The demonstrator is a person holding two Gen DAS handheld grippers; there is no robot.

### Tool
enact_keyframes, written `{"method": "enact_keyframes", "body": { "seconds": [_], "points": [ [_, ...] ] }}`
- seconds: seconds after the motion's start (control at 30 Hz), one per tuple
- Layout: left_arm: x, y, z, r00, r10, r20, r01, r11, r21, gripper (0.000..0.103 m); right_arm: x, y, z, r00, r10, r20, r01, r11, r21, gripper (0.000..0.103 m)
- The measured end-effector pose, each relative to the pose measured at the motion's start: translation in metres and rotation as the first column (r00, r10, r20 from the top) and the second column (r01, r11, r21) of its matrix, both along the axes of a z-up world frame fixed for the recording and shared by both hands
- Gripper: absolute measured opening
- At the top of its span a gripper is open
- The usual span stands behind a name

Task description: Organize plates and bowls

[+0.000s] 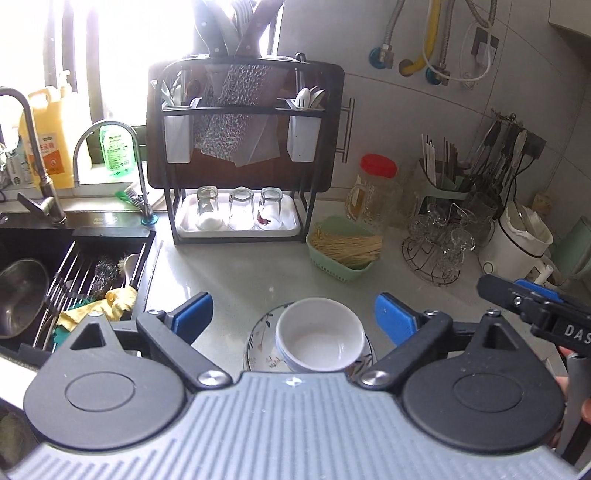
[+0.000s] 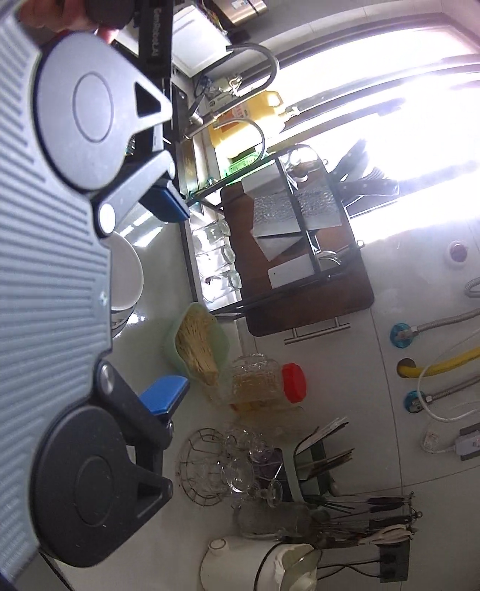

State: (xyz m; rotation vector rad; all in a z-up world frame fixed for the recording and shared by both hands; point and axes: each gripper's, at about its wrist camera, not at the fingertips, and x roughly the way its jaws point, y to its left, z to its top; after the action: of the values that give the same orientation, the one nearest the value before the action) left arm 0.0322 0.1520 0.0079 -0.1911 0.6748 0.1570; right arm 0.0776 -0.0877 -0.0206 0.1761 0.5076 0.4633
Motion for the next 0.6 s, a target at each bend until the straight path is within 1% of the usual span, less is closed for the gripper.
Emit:
{"method": "enact_keyframes", "body": {
  "seconds": [0.2,0.33,0.6],
  "points": [
    [-0.04,-0.042,0.001,1.0,0.025,0.005,-0.024,0.999,-0.02,0.097,-0.039,-0.032,0.008,1.0,0.016,0.02,-0.016,1.0,-0.006,0.092],
    [-0.069,-0.067,0.001,1.0,0.027,-0.003,-0.027,1.0,-0.015,0.097,-0.061,-0.048,0.01,0.999,0.028,0.017,-0.028,1.0,-0.004,0.092],
    [-0.116,-0.099,0.0,0.999,0.053,-0.003,-0.053,0.999,-0.001,0.097,-0.1,-0.073,0.008,0.999,0.036,0.019,-0.036,0.999,0.007,0.092]
  ]
}}
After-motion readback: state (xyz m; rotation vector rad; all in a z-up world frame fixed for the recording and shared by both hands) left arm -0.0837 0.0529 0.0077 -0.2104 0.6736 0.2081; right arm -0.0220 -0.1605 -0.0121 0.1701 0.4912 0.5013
